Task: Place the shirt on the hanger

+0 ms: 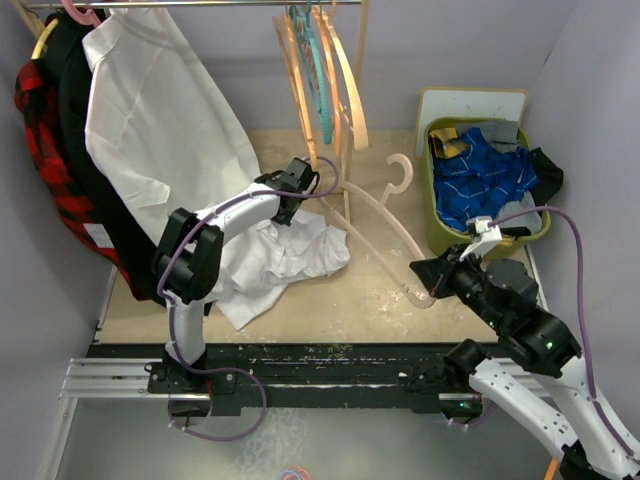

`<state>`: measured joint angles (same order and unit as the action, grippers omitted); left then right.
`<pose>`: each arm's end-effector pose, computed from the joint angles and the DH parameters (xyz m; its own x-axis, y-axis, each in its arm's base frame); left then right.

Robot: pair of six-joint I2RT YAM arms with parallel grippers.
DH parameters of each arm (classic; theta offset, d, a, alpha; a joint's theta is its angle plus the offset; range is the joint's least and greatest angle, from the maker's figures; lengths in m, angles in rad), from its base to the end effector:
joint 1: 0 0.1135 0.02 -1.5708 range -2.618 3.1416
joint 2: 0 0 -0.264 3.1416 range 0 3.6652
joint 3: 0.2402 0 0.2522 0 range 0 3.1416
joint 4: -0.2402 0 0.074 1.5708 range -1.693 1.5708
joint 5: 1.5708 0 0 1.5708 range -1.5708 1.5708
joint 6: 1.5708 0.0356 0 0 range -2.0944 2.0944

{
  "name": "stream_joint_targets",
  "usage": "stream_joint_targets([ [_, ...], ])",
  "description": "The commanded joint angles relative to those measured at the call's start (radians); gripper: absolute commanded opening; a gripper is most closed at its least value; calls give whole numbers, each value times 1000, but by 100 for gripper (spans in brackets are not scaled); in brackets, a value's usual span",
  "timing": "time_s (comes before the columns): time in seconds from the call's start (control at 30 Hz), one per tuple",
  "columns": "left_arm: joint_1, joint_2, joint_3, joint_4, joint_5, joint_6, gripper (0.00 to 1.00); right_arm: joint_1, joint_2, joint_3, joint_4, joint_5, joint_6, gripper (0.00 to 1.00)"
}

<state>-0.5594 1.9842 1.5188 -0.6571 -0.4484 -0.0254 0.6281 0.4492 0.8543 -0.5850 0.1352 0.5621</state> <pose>0.3624 -0.2087 0.2033 -0.7717 0.4562 -0.4432 0.2995 0.8754 0.3795 0.0766 0.0497 0.3603 -0.3756 0.3799 -0.8453 -0.3247 0.8004 0.5040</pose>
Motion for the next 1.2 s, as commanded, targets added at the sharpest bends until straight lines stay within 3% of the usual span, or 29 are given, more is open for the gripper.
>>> stream_joint_targets([
  [0.0,0,-67,18,47,-63,41,9,2,-33,-38,67,-99,31,0],
  [0.13,1,-134,-6,49,-36,70,0,2,-38,-98,116,-164,40,0],
  [0.53,1,-382,-125,25,141,127,0,1,44,-219,370,-285,85,0],
  [0.83,1,-483,-100,-48,253,138,0,2,108,-286,588,-347,136,0],
  [1.17,1,-536,-72,-83,250,157,0,1,151,-351,735,-419,190,0],
])
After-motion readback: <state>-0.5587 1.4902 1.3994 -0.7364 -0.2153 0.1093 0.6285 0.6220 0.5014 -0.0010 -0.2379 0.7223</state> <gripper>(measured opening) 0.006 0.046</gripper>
